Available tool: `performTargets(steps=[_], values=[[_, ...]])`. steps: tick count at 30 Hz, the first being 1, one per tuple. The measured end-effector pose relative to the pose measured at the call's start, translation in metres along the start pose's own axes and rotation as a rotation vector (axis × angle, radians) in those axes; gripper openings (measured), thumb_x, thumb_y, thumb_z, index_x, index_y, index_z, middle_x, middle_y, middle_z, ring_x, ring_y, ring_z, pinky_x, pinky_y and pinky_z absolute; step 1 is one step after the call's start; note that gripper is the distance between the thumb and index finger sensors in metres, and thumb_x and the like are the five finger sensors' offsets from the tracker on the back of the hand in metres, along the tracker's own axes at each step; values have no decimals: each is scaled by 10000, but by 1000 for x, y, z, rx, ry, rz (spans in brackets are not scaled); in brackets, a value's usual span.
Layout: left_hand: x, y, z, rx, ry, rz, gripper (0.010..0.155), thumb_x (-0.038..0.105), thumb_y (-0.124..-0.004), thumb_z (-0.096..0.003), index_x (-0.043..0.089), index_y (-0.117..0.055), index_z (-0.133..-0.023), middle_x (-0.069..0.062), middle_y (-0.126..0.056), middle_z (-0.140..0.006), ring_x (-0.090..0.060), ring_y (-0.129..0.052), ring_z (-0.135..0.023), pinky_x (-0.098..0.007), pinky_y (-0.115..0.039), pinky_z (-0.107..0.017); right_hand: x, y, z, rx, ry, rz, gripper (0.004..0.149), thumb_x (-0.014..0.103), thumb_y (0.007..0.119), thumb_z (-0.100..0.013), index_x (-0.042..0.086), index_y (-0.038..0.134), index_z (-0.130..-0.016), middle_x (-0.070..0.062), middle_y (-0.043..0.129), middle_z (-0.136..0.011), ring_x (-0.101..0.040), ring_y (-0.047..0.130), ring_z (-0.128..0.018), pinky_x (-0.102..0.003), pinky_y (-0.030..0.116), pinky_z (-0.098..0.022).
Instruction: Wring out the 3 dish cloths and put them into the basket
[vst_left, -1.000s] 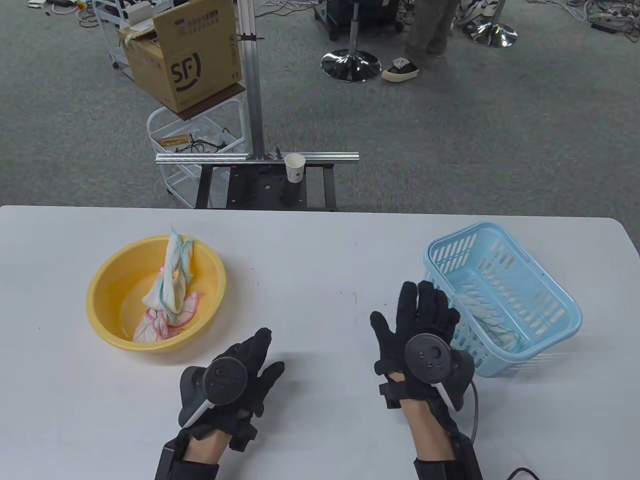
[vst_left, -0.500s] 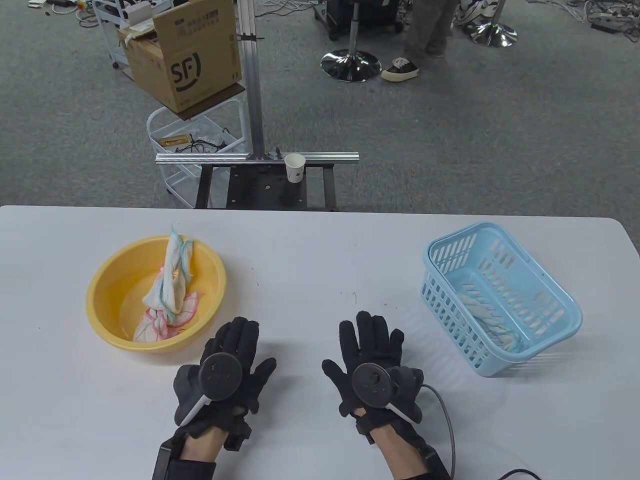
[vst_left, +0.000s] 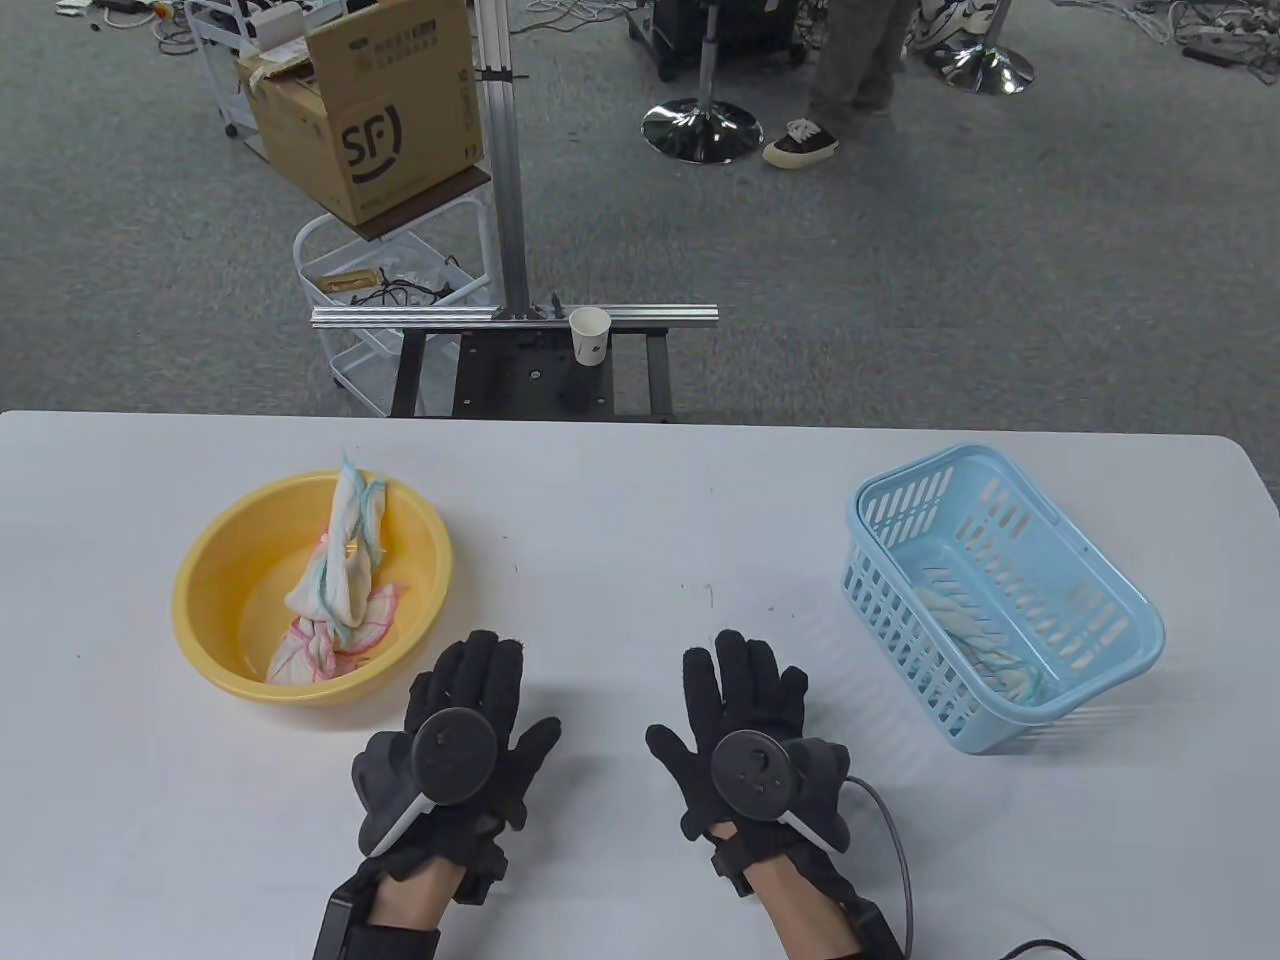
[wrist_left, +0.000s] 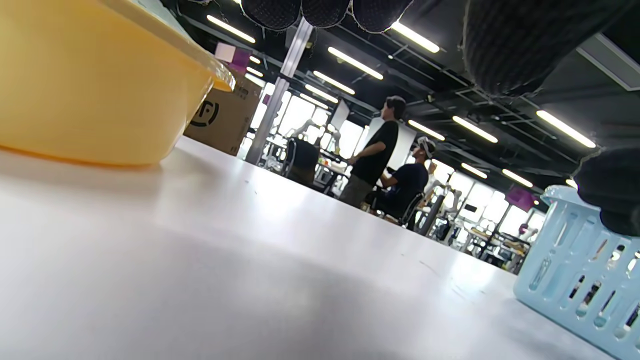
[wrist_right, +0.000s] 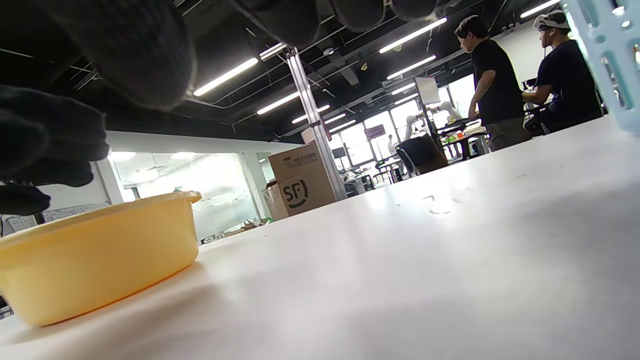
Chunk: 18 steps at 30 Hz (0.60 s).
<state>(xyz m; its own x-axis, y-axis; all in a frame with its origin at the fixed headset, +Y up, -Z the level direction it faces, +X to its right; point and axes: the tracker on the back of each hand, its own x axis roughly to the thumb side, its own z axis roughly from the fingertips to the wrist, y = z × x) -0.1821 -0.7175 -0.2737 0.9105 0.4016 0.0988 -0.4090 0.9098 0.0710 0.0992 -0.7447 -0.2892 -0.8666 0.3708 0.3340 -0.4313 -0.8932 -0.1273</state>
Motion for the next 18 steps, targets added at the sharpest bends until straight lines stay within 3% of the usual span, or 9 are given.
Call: performTargets(steps=[7,13,18], values=[[-17,39,-20,8,123,74,913,635,-792,-442,346,-287,-1145,94,-237,-1200,-275,-310,-1167,-591,-327,-831,0,1,-1,-5,-3,-17,817,618,750,-519,166,392,-1098,-202,301,-1158,-509,313,-1061,-749,286,-688],[-61,77,-53,-96,296,225,940,589,-809,-457,359,-205,-1139,105,-158,-1194,-271,-212,-1175,-586,-297,-834,-1,0,-1,0,7,-34,812,611,751,-522,162,395,-1097,-207,310,-1156,-511,325,-1059,-749,296,-689],[-104,88,-72,-155,429,244,948,556,-827,-461,371,-184,-1132,118,-145,-1190,-263,-191,-1173,-578,-293,-833,-1,0,-1,6,-1,-27,811,606,753,-522,158,395,-1096,-203,316,-1156,-513,333,-1058,-750,302,-689]])
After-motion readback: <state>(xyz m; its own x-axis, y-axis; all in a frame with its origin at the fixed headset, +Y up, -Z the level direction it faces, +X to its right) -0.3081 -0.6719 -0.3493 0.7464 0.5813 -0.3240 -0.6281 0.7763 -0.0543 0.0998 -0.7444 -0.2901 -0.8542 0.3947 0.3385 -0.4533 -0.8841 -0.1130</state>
